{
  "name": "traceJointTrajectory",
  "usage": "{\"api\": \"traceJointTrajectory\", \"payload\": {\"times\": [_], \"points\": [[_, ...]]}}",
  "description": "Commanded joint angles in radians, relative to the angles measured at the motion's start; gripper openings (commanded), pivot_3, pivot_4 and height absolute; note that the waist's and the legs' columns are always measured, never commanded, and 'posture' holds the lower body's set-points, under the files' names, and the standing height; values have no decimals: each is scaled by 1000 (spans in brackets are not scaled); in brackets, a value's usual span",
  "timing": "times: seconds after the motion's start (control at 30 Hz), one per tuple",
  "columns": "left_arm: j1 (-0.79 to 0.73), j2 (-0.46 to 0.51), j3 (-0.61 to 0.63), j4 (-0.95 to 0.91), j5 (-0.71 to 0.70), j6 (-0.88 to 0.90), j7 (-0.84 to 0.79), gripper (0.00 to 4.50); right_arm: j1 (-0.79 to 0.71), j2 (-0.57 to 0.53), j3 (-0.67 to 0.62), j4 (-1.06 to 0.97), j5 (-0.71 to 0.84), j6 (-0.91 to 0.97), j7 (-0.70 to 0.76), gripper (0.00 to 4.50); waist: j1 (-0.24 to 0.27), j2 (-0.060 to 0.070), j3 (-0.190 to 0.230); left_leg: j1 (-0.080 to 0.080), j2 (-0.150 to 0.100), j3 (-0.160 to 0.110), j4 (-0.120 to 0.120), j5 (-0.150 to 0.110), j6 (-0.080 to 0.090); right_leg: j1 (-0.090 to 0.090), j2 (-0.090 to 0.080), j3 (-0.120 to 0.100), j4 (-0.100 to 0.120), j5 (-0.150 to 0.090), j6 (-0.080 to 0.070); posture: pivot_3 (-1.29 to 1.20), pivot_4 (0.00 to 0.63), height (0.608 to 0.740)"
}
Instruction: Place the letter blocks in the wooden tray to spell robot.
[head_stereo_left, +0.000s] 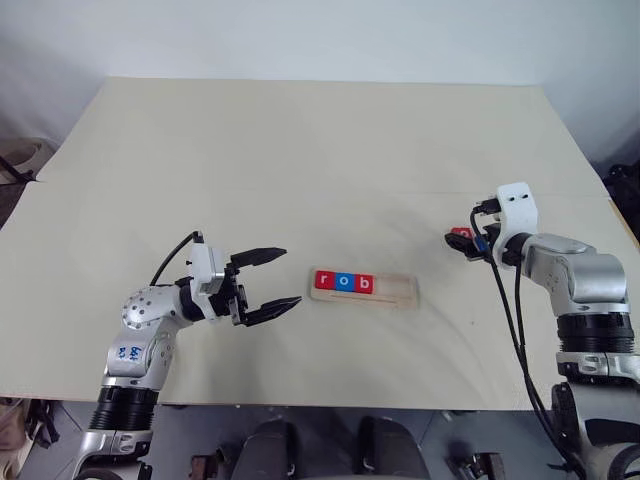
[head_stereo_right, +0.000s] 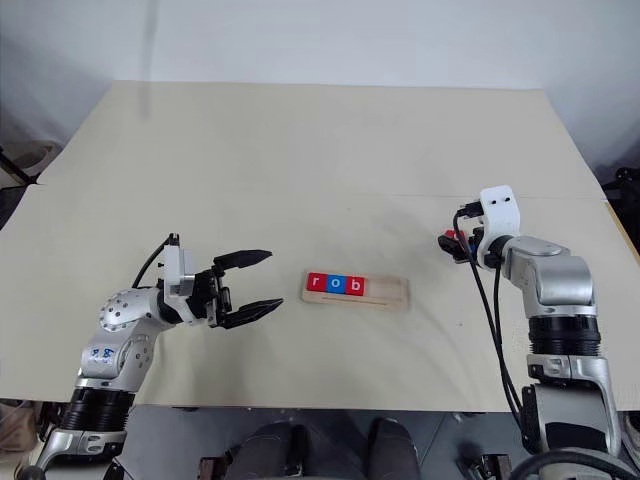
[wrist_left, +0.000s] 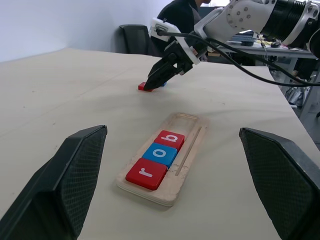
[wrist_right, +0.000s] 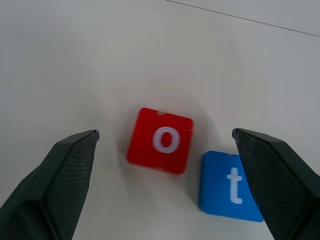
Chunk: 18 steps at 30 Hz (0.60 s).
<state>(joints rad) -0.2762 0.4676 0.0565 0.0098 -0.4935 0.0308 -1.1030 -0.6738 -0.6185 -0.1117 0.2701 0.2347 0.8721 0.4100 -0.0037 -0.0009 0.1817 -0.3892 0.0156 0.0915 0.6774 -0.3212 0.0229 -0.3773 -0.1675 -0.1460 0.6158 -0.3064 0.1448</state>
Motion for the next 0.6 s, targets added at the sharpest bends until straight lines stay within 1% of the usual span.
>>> {"api": "traceJointTrajectory", "payload": {"times": [0.03, 0.13, 0.27, 0.3, 0.37, 0.47, 0.6], "points": [[10, 3, 12, -44, -4, -15, 11, 4500, -30, 15, -1, 13, -13, -31, -6, 4473, 0, 0, 0, 0, 0, 0, 0, 0, 0, 0, 0, 0, 0, 0, 0, 0, 150, 740], [14, 3, 12, -49, -5, -14, 17, 4500, -33, 40, 6, 23, -14, -45, 4, 3894, -1, 0, 0, 0, 0, 0, 0, 0, 0, 0, 0, 0, 0, 0, 0, 0, 150, 740], [14, 4, 12, -53, -5, -14, 23, 4500, -30, 52, 8, 31, -21, -44, 4, 2571, 0, 0, 0, 0, 0, 0, 0, 0, 0, 0, 0, 0, 0, 0, 0, 0, 150, 740], [14, 5, 13, -55, -6, -14, 24, 4500, -32, 54, 7, 32, -26, -43, -4, 2147, 0, 0, 0, 0, 0, 0, 0, 0, 0, 0, 0, 0, 0, 0, 0, 0, 150, 740], [13, 9, 15, -58, -7, -12, 25, 4500, -50, 58, 3, 21, -33, -17, -28, 1591, 0, 0, 0, 0, 0, 0, 0, 0, 0, 0, 0, 0, 0, 0, 0, 0, 150, 740], [13, 14, 17, -62, -10, -8, 26, 4500, -80, 65, 1, -16, -31, 31, -48, 1591, -2, 0, 0, 0, 0, 0, 0, 0, 0, 0, 0, 0, 0, 0, 0, 0, 150, 740], [11, 15, 13, -60, -10, -7, 22, 4500, -85, 62, 10, -103, -16, 84, -31, 1591, 0, 0, 0, 0, 0, -1, 0, 0, 0, -1, 0, 0, 0, 0, 0, 0, 150, 740]]}}
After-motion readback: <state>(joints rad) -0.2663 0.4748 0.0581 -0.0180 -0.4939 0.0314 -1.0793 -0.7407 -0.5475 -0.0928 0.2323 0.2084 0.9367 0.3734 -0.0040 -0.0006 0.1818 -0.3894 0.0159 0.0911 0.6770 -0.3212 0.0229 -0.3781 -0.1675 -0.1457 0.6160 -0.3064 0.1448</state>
